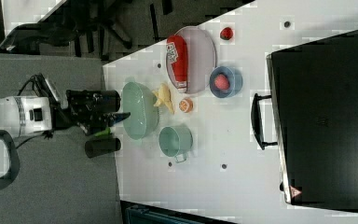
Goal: Flap open oven.
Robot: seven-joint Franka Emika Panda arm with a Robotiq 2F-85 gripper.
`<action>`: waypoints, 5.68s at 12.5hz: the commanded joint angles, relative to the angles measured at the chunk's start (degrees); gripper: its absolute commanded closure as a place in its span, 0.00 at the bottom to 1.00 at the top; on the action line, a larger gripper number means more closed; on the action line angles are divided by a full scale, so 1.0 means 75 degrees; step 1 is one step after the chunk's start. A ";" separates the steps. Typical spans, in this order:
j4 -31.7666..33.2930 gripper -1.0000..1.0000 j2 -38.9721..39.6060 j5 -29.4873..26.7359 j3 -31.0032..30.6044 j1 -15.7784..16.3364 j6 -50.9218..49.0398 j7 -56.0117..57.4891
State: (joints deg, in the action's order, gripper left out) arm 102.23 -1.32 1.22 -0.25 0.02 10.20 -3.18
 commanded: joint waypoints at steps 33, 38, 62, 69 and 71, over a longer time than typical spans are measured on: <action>0.3460 0.83 0.0426 0.0490 0.3001 -0.1002 0.5008 0.9399; 0.3476 0.83 0.1136 0.0487 0.3031 -0.1002 0.5289 0.9395; 0.3499 0.83 0.3290 0.6451 0.1133 0.0662 0.4306 0.1308; 0.2834 0.83 0.4411 0.6777 0.1082 0.1256 0.4180 -0.0079; 0.2647 0.83 0.4091 0.6674 0.1077 0.1264 0.4214 -0.0079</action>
State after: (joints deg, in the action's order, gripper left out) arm 124.10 31.70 51.53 7.43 9.30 40.90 0.24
